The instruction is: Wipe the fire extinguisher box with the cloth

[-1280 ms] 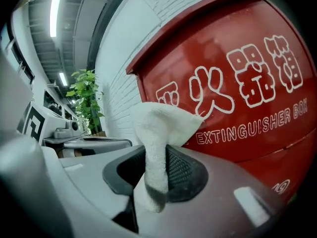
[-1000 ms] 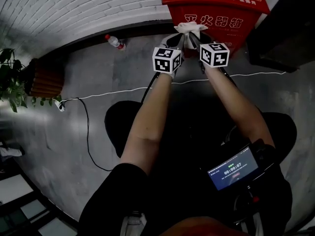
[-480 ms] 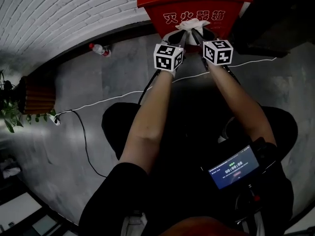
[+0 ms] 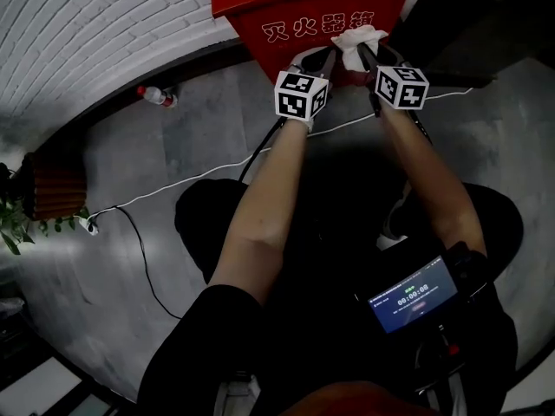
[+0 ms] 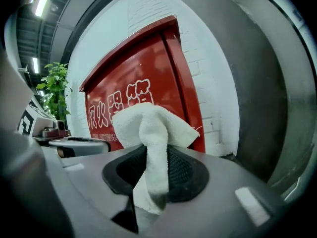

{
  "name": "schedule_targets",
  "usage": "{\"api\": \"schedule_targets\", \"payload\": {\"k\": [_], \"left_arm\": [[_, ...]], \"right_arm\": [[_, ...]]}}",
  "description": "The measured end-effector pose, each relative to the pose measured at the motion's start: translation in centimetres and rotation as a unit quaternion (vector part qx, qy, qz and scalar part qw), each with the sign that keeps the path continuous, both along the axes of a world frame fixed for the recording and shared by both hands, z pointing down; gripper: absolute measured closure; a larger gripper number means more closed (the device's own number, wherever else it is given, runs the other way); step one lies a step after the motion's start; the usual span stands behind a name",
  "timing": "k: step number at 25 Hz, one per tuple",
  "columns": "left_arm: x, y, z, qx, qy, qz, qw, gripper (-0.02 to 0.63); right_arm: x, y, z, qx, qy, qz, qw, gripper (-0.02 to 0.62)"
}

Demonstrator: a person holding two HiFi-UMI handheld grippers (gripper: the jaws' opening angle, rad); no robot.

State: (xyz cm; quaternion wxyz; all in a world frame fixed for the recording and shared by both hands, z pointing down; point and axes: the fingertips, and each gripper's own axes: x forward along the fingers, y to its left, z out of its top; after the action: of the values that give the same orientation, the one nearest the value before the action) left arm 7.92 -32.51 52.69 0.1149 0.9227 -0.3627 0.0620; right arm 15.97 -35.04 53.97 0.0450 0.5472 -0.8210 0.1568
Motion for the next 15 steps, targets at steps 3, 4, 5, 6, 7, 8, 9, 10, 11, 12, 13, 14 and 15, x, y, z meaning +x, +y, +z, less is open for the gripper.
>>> {"api": "schedule_targets", "payload": {"k": [3,4,5,6,7,8,9,10,11,12,13,14,15], "left_arm": [[-0.2,-0.3,0.7,-0.005,-0.004,-0.003,1.0000,0.607],[-0.3,-0.3,0.9,-0.007,-0.004,-0.004,1.0000,0.607],[-0.3,-0.4,1.1,-0.009,-0.004,-0.005,0.9999,0.606],[-0.4,-0.4,1.2,-0.010,-0.004,-0.005,0.9999,0.607],[-0.6,-0.4,1.2,-0.010,-0.004,-0.006,0.9999,0.607],[-0.8,-0.4,1.2,-0.010,-0.003,-0.007,0.9999,0.606],[-1.0,-0.4,1.1,-0.010,-0.002,-0.009,0.9999,0.606],[-1.4,-0.4,1.0,-0.011,-0.001,-0.011,0.9999,0.607],[-1.8,-0.4,1.0,-0.011,0.000,-0.014,0.9998,0.606],[-2.4,-0.3,1.0,-0.011,-0.001,-0.019,0.9998,0.607],[-3.1,-0.3,1.2,-0.012,-0.005,-0.024,0.9996,0.607],[-3.8,-0.2,1.5,-0.015,-0.009,-0.030,0.9994,0.607],[-4.7,0.0,2.0,-0.020,-0.012,-0.037,0.9990,0.607]], "right_arm": [[1.6,-0.2,0.3,0.001,0.005,0.012,1.000,0.485],[2.1,-0.2,0.4,0.000,0.005,0.018,1.000,0.486],[2.6,-0.2,0.5,0.000,0.006,0.024,1.000,0.486],[3.2,-0.2,0.6,-0.001,0.005,0.030,1.000,0.486],[3.7,-0.3,0.6,-0.002,0.005,0.036,0.999,0.486],[4.2,-0.3,0.7,-0.003,0.005,0.042,0.999,0.486],[4.7,-0.3,0.8,-0.005,0.005,0.050,0.999,0.486],[5.0,-0.3,0.9,-0.006,0.006,0.057,0.998,0.486],[5.2,-0.2,1.1,-0.007,0.009,0.062,0.998,0.488],[5.0,0.1,1.4,-0.006,0.016,0.063,0.998,0.491],[4.3,0.4,1.8,-0.004,0.026,0.055,0.998,0.494],[3.0,0.9,2.3,-0.002,0.035,0.040,0.999,0.495],[1.2,1.5,2.9,-0.001,0.039,0.018,0.999,0.495]]}}
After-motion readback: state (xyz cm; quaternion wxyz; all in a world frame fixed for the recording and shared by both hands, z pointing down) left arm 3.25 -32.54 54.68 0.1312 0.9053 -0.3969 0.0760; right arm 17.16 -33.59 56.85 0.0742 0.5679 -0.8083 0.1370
